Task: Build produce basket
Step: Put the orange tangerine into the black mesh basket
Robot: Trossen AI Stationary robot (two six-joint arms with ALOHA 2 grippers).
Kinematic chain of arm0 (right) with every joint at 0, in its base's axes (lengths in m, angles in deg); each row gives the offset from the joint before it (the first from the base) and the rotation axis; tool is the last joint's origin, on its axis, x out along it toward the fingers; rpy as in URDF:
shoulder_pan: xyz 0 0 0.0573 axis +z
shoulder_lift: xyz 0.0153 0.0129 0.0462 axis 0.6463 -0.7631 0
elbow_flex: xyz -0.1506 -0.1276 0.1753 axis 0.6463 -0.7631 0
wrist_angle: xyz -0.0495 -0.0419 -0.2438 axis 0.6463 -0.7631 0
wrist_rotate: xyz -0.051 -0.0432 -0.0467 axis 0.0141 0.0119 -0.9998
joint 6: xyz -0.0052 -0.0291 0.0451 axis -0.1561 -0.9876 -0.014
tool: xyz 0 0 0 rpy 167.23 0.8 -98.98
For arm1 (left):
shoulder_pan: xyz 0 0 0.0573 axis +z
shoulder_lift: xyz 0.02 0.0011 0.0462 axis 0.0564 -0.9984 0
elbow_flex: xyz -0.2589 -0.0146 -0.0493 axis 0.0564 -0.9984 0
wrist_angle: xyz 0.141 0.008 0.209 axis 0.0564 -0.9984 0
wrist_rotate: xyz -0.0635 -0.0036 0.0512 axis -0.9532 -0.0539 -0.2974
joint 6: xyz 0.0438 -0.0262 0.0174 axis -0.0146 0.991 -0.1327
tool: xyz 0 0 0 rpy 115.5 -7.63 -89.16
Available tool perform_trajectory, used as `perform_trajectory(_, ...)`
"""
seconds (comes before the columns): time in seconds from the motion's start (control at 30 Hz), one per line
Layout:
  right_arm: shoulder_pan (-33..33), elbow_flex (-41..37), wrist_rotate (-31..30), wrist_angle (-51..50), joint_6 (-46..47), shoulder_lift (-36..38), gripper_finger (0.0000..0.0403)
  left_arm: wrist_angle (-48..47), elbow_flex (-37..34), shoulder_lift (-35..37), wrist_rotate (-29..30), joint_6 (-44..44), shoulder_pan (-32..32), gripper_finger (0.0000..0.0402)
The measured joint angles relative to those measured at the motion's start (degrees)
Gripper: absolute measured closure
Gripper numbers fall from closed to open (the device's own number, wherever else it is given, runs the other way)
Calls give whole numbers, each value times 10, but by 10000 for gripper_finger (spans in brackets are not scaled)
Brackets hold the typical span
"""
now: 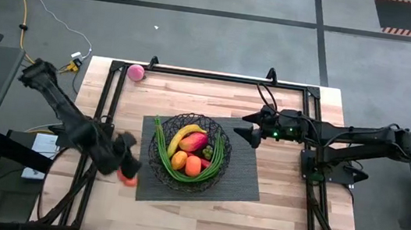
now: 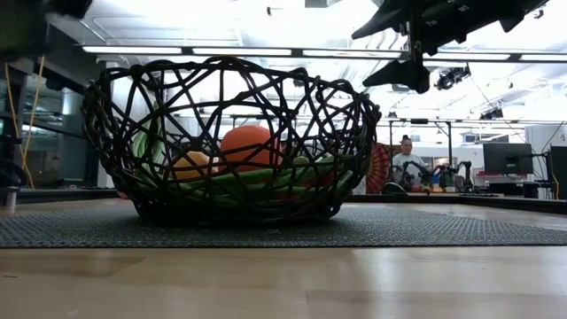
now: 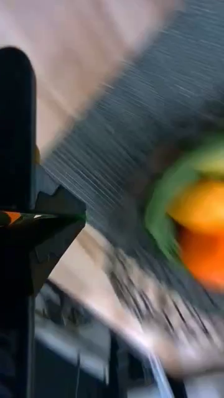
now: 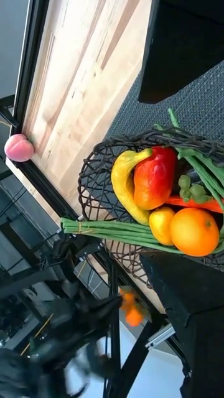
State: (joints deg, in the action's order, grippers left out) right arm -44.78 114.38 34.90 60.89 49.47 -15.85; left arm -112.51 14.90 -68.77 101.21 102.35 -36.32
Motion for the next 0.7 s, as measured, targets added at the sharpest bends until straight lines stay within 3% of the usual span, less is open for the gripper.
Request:
perform_trajectory(0.2, 0, 0, -2, 1, 0, 0, 13, 90, 1, 121, 93, -234, 87, 401)
perform_trajectory(0.37, 0, 0, -2, 39, 0, 0, 13, 174, 1, 152, 116, -452, 197, 401)
perform_trajectory(0.53, 0, 0, -2, 105, -8, 0, 13, 314, 1, 145, 80, -683, 299, 401)
perform_trajectory(0.7, 0, 0, -2, 136, -17, 0, 13, 492, -29, 137, -20, -775, 388, 401)
